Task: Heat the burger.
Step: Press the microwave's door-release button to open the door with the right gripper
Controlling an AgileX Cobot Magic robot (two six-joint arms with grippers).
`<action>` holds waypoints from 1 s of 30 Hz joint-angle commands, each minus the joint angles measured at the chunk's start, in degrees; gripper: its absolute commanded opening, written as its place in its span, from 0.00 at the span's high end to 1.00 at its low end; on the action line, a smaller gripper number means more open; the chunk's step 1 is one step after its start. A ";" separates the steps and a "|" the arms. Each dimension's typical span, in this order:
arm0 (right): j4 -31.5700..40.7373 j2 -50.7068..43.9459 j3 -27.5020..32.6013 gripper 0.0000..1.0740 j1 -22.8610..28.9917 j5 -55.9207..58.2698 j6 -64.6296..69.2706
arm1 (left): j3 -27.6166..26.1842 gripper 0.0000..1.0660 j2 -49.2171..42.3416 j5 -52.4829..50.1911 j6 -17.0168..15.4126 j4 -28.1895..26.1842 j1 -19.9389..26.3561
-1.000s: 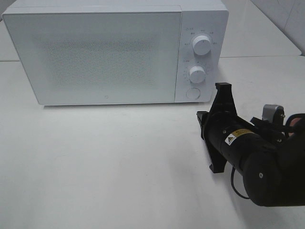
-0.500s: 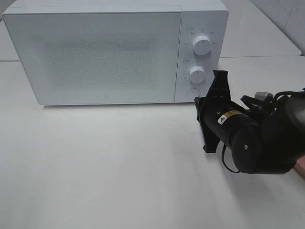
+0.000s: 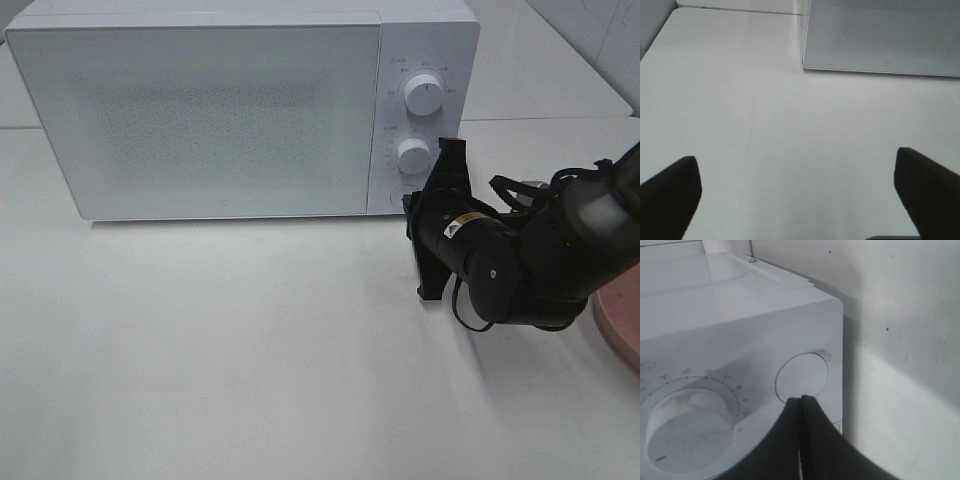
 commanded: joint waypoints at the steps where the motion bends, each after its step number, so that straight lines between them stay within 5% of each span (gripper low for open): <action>1: -0.92 0.63 -1.32 1.00 -0.29 0.69 0.40 | 0.11 0.04 -1.38 -0.92 0.06 -0.23 -0.11; 30: 0.69 5.50 -8.82 1.00 -2.92 0.23 -0.46 | 0.11 0.04 -1.38 -0.92 0.06 -0.23 -0.11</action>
